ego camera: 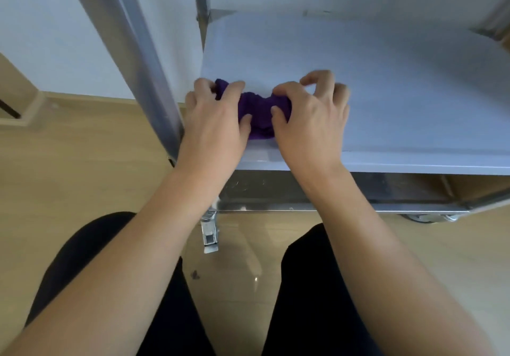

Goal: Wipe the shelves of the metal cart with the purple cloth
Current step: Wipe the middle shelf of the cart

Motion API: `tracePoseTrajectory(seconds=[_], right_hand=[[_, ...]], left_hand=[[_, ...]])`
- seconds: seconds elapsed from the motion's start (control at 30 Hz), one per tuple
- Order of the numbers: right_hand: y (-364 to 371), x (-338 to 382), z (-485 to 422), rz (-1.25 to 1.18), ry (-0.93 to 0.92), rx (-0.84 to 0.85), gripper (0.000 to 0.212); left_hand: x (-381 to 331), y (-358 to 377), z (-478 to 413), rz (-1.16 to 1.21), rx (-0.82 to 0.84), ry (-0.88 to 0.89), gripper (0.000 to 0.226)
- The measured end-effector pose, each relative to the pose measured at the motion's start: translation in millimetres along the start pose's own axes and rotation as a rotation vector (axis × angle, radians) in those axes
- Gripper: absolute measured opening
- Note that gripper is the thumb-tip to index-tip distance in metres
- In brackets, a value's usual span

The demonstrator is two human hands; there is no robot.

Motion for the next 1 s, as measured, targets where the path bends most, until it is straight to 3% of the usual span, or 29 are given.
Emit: tracePoseTrajectory(seconds=[0.1,0.2,0.47,0.73,1.0], right_hand=[[-3,8,6,-0.001,-0.158,-0.001,0.038],[16,16,18,-0.060,-0.303,0.197,0.050],[36,25,22,0.157,-0.214,0.355,0.048],[72,27,-48,0.079,-0.082,0.510,0.043],[77,21,-62,0.004,-0.205,0.420,0.038]], left_hand=[[4,12,11,0.006,-0.014,-0.001,0.046],[7,21,16,-0.015,0.021,0.012,0.044],[9,16,18,0.087,0.013,-0.011,0.053],[10,21,14,0.026,0.046,-0.037,0.075],[12,27,10,0.015,0.008,-0.038,0.068]])
Point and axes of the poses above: each hand's wrist, its own z-axis away from the middle knuckle, its own y-axis out of the palm, x = y × z, the point moved 4 cm from there along -z, towards the middle knuckle, and after that the axes turned 1 degree about z, right-handed, at the moved point
